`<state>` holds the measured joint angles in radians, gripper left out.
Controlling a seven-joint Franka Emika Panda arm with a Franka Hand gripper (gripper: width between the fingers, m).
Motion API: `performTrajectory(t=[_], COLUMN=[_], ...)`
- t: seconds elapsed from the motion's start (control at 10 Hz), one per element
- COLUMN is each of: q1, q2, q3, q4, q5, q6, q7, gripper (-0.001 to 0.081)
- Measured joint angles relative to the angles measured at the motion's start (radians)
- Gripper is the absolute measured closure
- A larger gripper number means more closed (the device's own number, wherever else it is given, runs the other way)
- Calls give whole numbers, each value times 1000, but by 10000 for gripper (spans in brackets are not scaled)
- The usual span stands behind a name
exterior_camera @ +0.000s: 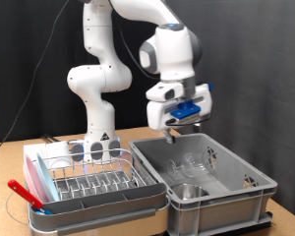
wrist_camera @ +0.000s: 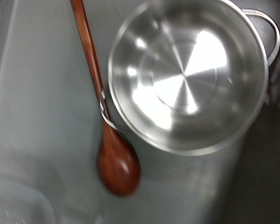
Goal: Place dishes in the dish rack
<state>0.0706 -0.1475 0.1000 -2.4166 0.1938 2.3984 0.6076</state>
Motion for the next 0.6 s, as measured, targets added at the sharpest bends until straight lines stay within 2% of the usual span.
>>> performTrajectory(t=[0.1, 0.3, 0.5, 0.6], q1=[4, 7, 8, 8], q2=[23, 75, 119, 119], q3=[23, 58, 71, 71], q4=[6, 38, 76, 74], q5=[-6, -45, -56, -56], q6=[39, 53, 25, 30], q7=[62, 165, 172, 174], gripper=[-5, -5, -5, -5])
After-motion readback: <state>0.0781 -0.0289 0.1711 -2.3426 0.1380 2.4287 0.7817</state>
